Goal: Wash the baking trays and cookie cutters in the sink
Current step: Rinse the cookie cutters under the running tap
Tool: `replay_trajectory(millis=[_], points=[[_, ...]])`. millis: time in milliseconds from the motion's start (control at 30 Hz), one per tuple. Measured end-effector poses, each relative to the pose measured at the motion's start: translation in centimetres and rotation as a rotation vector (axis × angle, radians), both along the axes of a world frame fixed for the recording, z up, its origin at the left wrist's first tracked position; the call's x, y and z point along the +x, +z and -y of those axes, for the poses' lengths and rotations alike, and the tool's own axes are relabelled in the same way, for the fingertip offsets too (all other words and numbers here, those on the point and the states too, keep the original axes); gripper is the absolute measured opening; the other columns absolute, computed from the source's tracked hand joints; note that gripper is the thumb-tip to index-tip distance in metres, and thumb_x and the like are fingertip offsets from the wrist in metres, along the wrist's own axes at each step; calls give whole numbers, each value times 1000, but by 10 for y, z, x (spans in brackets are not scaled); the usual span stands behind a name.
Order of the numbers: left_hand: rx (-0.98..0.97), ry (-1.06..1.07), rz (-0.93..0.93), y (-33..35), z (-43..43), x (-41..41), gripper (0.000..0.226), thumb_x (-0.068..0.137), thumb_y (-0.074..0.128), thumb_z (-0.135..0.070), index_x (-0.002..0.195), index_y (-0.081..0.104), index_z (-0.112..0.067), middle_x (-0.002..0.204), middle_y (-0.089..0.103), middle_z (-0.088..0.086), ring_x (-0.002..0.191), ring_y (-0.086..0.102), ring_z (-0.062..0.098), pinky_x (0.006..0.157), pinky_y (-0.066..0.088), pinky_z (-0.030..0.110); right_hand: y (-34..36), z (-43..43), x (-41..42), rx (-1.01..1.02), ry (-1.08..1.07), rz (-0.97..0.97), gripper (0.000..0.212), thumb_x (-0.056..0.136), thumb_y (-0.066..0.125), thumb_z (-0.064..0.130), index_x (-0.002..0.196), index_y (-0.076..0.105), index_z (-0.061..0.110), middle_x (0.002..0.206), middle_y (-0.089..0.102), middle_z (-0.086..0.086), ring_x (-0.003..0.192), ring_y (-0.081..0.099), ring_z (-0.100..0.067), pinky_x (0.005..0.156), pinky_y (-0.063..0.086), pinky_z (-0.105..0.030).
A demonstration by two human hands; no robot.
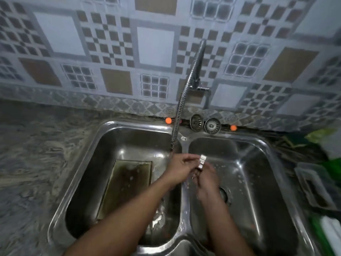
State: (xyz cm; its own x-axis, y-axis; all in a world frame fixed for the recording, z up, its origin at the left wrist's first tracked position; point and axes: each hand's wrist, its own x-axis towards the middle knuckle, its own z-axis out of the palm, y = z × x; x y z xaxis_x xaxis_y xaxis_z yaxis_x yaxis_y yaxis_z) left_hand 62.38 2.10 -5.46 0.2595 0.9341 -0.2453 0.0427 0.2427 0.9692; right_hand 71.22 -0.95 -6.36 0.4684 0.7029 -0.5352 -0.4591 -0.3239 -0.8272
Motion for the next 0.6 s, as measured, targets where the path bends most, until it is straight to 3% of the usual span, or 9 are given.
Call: replay_trajectory(millis=[100, 167, 233, 300, 367, 433, 500, 600], points=[[-65, 70, 12, 7, 9, 5, 10, 87, 70, -6, 97, 75, -6, 77, 72, 3, 55, 61, 2, 50, 45, 13, -6, 8, 4, 45, -17, 295, 9, 89, 59, 12, 84, 65, 15, 72, 67, -9, 61, 62, -22, 50, 50, -27], [-151, 165, 15, 3, 12, -8, 12, 89, 67, -7, 95, 77, -10, 74, 72, 7, 51, 57, 8, 44, 42, 18, -4, 8, 0, 2, 83, 475, 11, 83, 70, 26, 78, 69, 16, 71, 71, -3, 63, 65, -20, 58, 52, -34], [-253, 290, 72, 2, 12, -26, 14, 91, 63, -3, 99, 73, 0, 75, 69, 16, 45, 55, 14, 39, 42, 20, -1, 3, -13, 17, 212, 506, 10, 82, 73, 21, 80, 67, 13, 72, 70, -4, 65, 64, -21, 62, 52, -30], [-322, 403, 144, 2, 9, -43, 15, 91, 58, 1, 99, 67, 9, 76, 68, 20, 42, 59, 16, 38, 46, 22, 2, -3, -31, 49, 302, 434, 9, 82, 73, 14, 83, 64, 11, 74, 70, -10, 66, 64, -28, 63, 55, -35], [-328, 498, 153, 3, 4, -56, 13, 90, 58, 0, 96, 67, 8, 75, 66, 22, 43, 61, 17, 37, 47, 22, -12, -13, -39, 95, 356, 462, 13, 83, 73, 24, 78, 68, 14, 72, 73, -8, 66, 69, -28, 62, 57, -38], [-348, 564, 200, 2, -1, -62, 13, 88, 61, -1, 93, 69, 7, 80, 68, 25, 51, 63, 25, 44, 54, 32, -10, -16, -46, 113, 410, 502, 17, 79, 74, 34, 75, 69, 19, 72, 73, -4, 69, 71, -25, 66, 59, -43], [-364, 588, 198, -1, -5, -64, 11, 88, 65, -7, 85, 70, 3, 73, 67, 22, 49, 60, 22, 44, 52, 32, -5, -14, -48, 127, 494, 488, 12, 80, 76, 16, 76, 65, 17, 73, 72, -6, 69, 68, -24, 67, 56, -42], [-343, 482, 113, -6, -9, -62, 32, 89, 71, -30, 84, 72, 2, 69, 69, 13, 49, 58, 17, 51, 48, 26, 5, -10, -45, 163, 549, 556, 24, 80, 73, -5, 72, 65, 16, 68, 66, 2, 62, 61, -11, 65, 48, -28]])
